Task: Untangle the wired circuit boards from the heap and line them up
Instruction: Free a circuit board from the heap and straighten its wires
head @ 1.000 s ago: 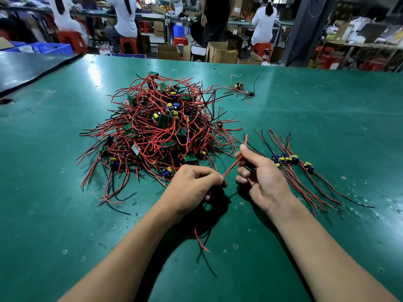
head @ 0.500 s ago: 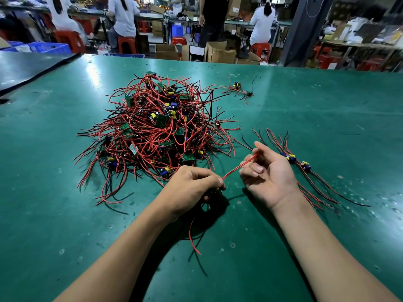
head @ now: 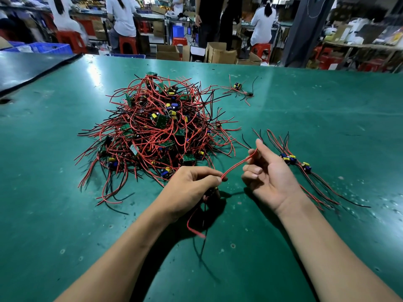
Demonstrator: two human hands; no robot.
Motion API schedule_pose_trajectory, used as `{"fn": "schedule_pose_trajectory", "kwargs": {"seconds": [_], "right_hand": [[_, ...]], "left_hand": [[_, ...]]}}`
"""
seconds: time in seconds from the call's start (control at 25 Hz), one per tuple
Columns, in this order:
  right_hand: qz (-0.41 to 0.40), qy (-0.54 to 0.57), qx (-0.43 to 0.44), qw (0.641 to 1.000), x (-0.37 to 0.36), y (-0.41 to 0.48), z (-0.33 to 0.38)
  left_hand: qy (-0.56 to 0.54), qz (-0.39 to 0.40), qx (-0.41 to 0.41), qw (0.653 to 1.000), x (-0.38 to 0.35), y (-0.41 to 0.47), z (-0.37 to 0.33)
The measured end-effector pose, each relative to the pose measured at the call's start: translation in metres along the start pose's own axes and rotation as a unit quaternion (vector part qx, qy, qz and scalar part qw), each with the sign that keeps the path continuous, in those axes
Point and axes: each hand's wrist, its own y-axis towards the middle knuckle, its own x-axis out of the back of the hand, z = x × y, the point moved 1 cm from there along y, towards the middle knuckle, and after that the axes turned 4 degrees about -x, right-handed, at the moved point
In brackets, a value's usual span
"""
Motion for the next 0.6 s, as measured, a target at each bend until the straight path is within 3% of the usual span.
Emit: {"fn": "schedule_pose_trajectory", "kwargs": {"seconds": [0.16, 0.32, 0.4, 0.6], "right_hand": [[0.006, -0.176, 0.112, 0.978, -0.001, 0.000, -0.008], [0.099, -0.361, 0.097, 0.922, -0.003, -0.007, -0.032], [0.128, -0.367, 0.080, 0.918, -0.005, -0.010, -0.039], [0.103, -0.329, 0.075, 0.936, -0.005, -0.008, -0.031]], "left_hand": [[-0.004, -0.035, 0.000, 0.999, -0.001, 0.002, 0.002], [-0.026, -0.064, -0.010, 0.998, -0.001, 0.004, 0.004], [-0.053, -0.064, -0.013, 0.997, 0.000, 0.005, 0.006], [-0.080, -0.028, -0.001, 0.996, 0.002, 0.006, 0.008]]}}
